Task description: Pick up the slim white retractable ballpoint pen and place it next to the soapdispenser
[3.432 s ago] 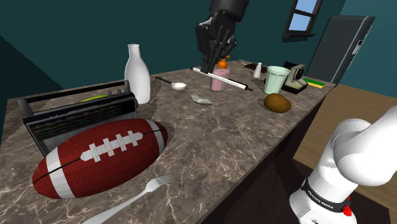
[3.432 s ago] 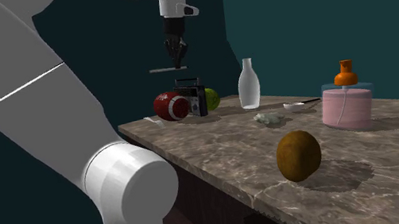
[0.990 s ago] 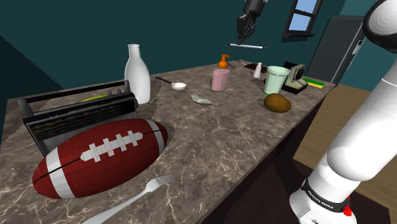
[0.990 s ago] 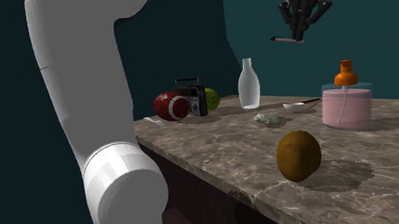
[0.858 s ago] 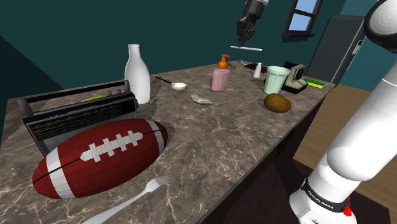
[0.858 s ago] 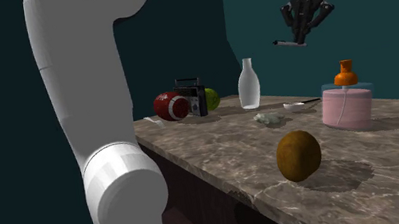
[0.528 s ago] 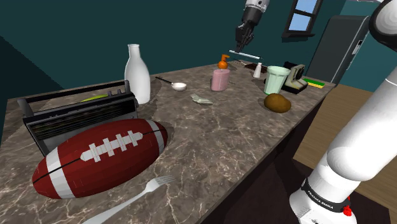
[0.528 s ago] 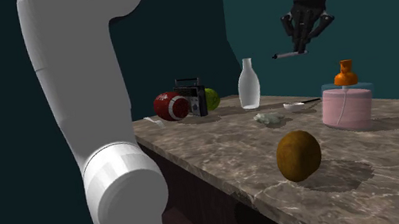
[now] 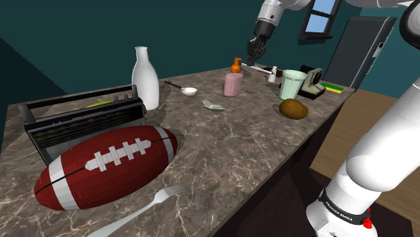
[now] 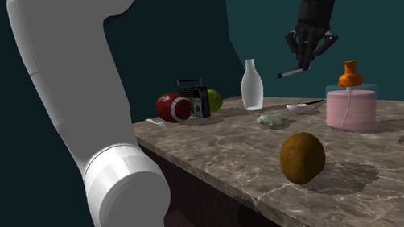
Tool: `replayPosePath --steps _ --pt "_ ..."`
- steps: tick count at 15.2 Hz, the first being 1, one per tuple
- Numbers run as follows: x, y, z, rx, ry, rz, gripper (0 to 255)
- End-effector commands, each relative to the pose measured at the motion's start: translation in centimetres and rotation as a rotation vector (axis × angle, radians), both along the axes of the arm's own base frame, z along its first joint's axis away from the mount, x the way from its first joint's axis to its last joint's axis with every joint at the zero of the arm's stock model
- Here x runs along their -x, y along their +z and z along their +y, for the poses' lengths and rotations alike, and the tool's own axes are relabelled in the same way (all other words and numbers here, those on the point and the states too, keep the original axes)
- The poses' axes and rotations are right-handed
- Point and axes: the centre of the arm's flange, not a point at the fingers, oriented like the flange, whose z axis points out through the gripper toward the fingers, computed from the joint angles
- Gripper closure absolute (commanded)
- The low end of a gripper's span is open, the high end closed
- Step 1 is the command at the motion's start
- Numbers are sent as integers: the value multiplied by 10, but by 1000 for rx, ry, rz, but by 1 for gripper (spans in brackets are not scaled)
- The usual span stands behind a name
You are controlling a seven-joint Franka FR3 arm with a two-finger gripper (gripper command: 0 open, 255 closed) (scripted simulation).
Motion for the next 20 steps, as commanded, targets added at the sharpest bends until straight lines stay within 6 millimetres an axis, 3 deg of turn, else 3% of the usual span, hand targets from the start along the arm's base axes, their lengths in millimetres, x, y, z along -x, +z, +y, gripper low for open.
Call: replayPosePath --steps 1,20 --pt "-1 -10 0 0 0 0 255" --pt "-1 -110 0 0 0 0 255"
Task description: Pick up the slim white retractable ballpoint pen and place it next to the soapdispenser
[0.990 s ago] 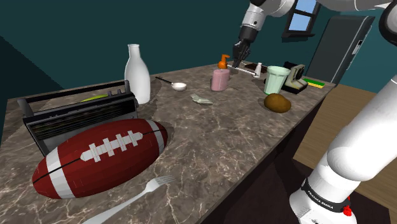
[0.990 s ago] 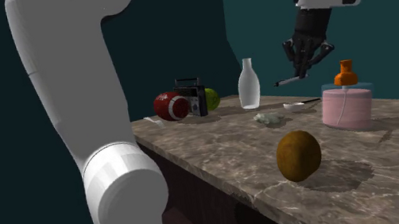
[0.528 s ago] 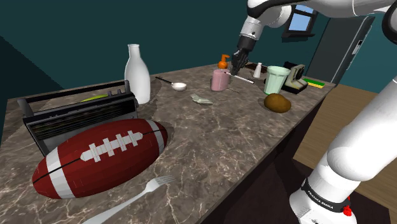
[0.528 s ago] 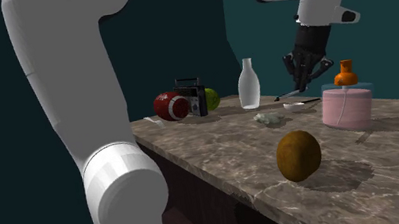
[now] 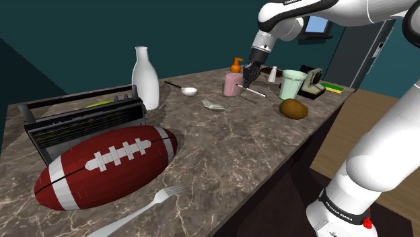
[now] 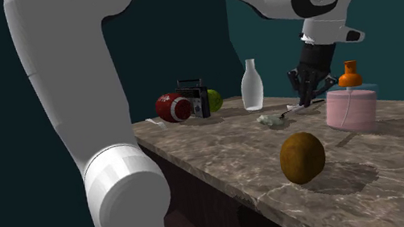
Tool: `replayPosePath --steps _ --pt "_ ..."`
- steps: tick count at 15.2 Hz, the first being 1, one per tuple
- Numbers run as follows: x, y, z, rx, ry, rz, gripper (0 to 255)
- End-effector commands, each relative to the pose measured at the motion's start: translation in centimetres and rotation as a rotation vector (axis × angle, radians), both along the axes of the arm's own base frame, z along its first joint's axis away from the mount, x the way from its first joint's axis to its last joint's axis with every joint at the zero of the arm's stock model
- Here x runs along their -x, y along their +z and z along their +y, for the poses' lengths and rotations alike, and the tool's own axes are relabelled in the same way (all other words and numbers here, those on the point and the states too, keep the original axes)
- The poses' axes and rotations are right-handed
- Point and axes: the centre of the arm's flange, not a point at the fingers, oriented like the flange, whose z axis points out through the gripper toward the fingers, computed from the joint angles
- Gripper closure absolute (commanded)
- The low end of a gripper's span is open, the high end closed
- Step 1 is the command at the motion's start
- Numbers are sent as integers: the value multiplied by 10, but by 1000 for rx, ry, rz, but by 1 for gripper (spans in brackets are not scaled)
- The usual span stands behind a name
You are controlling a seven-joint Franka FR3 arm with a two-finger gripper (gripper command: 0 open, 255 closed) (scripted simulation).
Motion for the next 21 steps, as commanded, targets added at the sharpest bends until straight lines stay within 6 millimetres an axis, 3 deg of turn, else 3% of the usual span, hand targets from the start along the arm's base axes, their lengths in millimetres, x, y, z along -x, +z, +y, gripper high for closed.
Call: replayPosePath --steps 1,13,21 --pt "0 -10 1 0 0 0 255" --pt "0 -74 1 0 0 0 255" --pt "0 -77 1 0 0 0 255"
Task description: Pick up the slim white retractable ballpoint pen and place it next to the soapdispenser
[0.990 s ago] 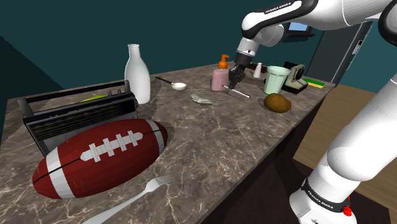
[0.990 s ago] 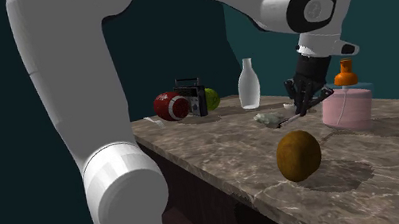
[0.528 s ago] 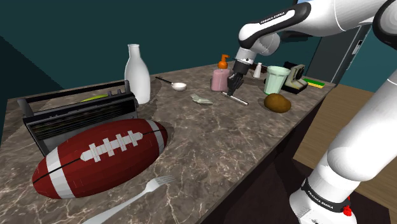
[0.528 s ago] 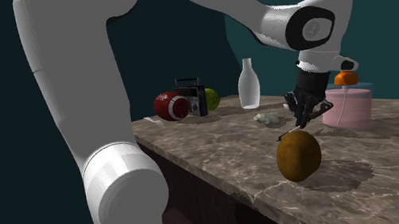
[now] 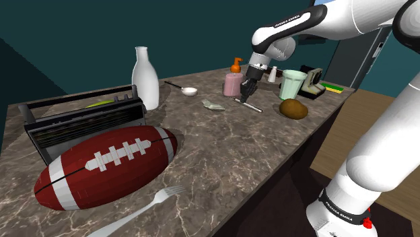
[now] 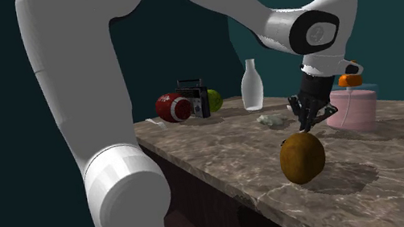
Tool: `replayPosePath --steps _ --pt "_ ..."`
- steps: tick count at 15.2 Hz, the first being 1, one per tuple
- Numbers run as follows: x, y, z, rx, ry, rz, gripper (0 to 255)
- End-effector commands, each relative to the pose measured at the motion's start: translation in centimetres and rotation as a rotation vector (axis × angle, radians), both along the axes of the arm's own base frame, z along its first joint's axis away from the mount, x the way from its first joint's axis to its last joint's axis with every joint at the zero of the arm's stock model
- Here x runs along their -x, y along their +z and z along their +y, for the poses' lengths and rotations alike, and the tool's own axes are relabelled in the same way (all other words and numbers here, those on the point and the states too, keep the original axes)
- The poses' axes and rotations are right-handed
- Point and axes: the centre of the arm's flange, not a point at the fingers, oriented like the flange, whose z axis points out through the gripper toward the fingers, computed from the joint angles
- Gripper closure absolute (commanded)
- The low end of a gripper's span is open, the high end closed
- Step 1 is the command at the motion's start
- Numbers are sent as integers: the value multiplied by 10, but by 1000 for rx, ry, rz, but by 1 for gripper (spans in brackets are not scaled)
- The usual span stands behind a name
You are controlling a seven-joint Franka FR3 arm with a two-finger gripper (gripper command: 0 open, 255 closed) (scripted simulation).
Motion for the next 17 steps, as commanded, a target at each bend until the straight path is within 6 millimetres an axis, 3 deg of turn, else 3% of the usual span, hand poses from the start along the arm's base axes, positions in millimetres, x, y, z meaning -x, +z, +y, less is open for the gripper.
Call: replayPosePath --steps 1,6,10,17 --pt "0 0 0 0 0 0 0" --pt "0 0 0 0 0 0 0" --pt "4 48 -13 0 0 0 0" --pt "4 48 -13 0 0 0 0"
